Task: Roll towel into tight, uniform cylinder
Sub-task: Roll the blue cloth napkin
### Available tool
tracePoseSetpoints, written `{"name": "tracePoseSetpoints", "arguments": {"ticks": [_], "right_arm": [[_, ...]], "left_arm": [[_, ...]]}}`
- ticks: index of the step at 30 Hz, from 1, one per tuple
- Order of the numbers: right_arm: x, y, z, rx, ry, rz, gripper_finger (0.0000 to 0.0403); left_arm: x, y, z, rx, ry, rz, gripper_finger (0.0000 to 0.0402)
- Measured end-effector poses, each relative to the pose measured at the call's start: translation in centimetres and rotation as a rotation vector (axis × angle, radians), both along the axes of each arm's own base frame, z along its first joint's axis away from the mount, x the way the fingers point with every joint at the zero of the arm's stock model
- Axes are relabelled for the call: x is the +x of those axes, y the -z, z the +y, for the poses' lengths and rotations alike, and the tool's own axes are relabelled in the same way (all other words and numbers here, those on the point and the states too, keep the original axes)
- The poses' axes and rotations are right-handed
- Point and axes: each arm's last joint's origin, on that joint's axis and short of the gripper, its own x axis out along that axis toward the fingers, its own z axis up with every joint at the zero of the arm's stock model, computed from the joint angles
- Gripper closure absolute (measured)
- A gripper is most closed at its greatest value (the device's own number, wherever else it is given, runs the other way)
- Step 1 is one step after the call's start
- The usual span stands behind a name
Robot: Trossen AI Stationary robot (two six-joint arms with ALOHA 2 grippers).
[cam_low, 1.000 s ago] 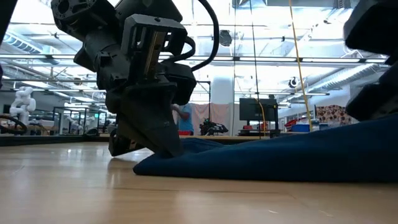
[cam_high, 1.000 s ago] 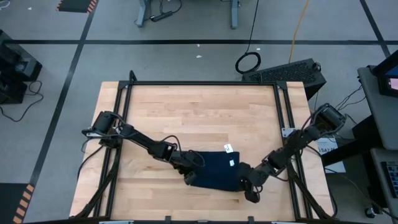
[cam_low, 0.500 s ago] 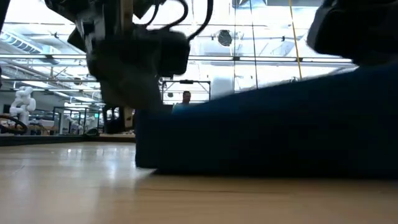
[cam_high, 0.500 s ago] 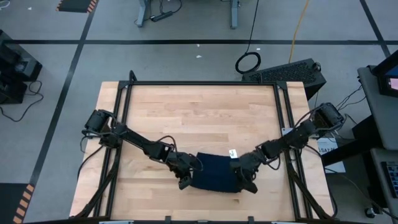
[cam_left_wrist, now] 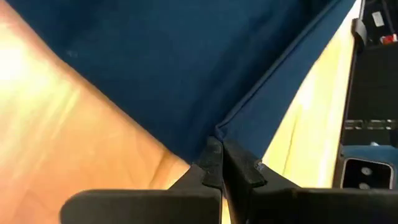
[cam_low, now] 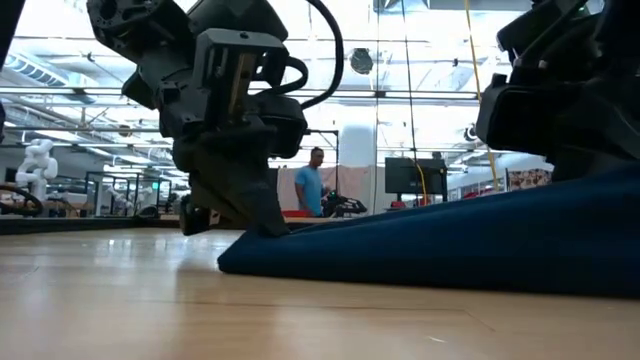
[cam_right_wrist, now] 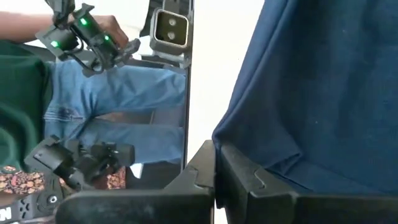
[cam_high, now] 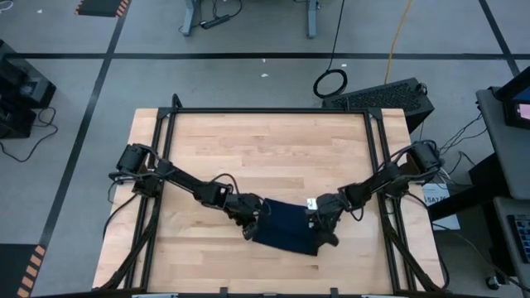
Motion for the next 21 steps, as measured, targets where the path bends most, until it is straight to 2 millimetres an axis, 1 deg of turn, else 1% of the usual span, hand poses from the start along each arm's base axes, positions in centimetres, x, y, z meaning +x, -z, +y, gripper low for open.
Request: {"name": "tracePoseSetpoints", "arguments": {"ticks": [6, 9, 12, 16, 19, 21], "right_arm": [[0.1, 0.6, 0.2, -0.03, 0.03, 0.012, 0.0403], [0.0, 0.7, 0.2, -0.035, 0.033, 0.014, 0.0403], [0.0, 0.7, 0.2, -0.04, 0.037, 0.012, 0.0403], [0.0, 0.7, 0.2, -0.04, 0.036, 0.015, 0.0402], [0.0, 0.7, 0.2, -0.032, 0.04, 0.023, 0.0402], [0.0, 0.7, 0.2, -0.026, 0.045, 0.034, 0.0402]], "left_arm": [[0.0, 0.1, 0.0, 0.019, -0.015, 0.004, 0.0398], [-0.1, -0.4, 0.3, 0.021, -0.017, -0.006, 0.0382], [-0.5, -1.6, 0.6, 0.032, -0.009, -0.011, 0.0353], [-1.5, -3.5, 0.9, 0.093, 0.051, -0.026, 0.0315], [-1.9, -5.4, 0.4, 0.189, 0.127, -0.147, 0.0304], [-2.0, -6.7, -0.5, 0.257, 0.201, -0.275, 0.0303]]}}
